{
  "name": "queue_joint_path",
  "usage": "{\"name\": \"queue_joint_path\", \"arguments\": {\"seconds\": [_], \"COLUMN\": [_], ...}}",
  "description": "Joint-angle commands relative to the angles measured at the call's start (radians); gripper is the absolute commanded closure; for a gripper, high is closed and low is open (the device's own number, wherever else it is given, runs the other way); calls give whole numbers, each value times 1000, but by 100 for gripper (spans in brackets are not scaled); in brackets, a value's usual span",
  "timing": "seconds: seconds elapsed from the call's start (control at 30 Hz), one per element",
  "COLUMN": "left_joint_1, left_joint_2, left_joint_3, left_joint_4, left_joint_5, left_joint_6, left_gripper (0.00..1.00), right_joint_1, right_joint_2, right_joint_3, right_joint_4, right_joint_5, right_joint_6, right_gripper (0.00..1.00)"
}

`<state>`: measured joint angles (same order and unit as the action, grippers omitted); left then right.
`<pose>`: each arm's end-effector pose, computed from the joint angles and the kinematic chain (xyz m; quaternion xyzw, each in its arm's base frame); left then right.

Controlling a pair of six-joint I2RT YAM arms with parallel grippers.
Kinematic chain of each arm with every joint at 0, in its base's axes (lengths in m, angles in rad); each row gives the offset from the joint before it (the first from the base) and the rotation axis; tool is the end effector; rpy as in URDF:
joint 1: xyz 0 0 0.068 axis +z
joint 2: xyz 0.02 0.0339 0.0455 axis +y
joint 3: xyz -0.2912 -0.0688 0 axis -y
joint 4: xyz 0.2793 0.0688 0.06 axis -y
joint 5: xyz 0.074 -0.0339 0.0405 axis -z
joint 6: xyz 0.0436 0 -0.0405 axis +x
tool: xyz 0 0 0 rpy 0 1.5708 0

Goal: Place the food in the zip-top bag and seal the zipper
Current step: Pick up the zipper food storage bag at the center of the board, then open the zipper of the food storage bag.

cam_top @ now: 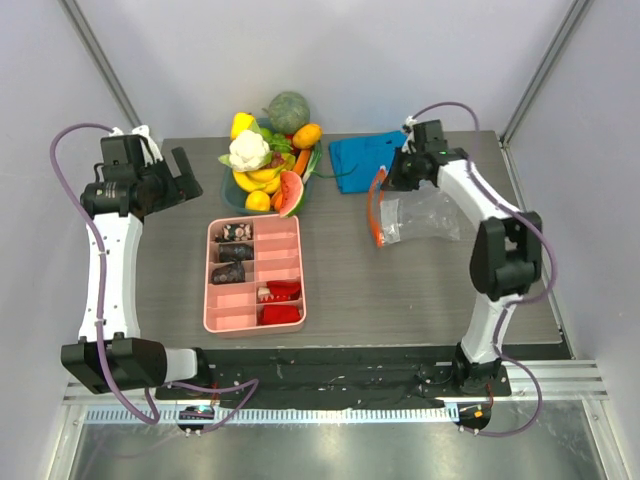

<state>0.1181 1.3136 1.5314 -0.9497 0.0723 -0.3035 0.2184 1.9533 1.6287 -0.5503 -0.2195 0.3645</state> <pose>0.2914 0.0314 0.4355 -0.1766 0.8956 -0.0705 0.4022 0.4736 0.1148 0.2620 0.0310 0.9347 0.1960 0.2950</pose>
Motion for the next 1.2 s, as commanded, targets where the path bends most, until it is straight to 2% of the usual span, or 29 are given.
{"name": "queue_joint_path", "arguments": {"seconds": [0.0, 0.07, 0.13, 0.17, 0.23, 0.3, 0.37, 0.4, 0.5, 0.63, 0.67, 0.77, 0.93, 1.03, 1.07, 1.17], "left_joint_1": [0, 0, -8, -20, -107, -266, -351, -429, -535, -743, -767, -823, -831, -831, -833, -831], "left_joint_2": [18, 10, -19, -30, -53, -59, -54, -38, 25, 122, 137, 188, 237, 262, 269, 274], "left_joint_3": [65, 61, 0, -17, -40, -43, -43, -42, -14, 33, 53, 70, 87, 92, 92, 90], "left_joint_4": [48, 63, 176, 205, 261, 278, 302, 308, 319, 321, 319, 327, 356, 347, 338, 307], "left_joint_5": [273, 423, 576, 596, 569, 532, 472, 459, 402, 307, 260, 247, 162, 159, 158, 199], "left_joint_6": [99, 122, 87, 57, 52, 72, 73, 69, 54, 43, 41, 32, -3, 1, 0, -34], "left_gripper": [0, 0, 0, 0, 0, 0, 2, 6, 12, 16, 17, 20, 30, 51, 71, 100], "right_joint_1": [-76, -109, -117, -117, -116, -111, -102, -87, -51, 11, 19, 44, 67, 68, 68, 68], "right_joint_2": [-209, -240, -281, -296, -353, -393, -450, -467, -536, -585, -600, -622, -645, -646, -643, -631], "right_joint_3": [-39, -50, -58, -67, -104, -136, -168, -181, -217, -240, -243, -257, -282, -286, -285, -262], "right_joint_4": [12, 12, 10, 13, 36, 53, 53, 55, 55, 64, 59, 33, -26, -71, -91, -180], "right_joint_5": [-325, -456, -494, -518, -524, -523, -500, -491, -465, -443, -440, -431, -413, -397, -374, -223], "right_joint_6": [-150, -138, -81, -55, 42, 135, 186, 212, 267, 324, 324, 306, 261, 212, 196, 64], "right_gripper": [99, 99, 99, 99, 99, 99, 99, 99, 99, 99, 99, 99, 99, 99, 99, 99]}}
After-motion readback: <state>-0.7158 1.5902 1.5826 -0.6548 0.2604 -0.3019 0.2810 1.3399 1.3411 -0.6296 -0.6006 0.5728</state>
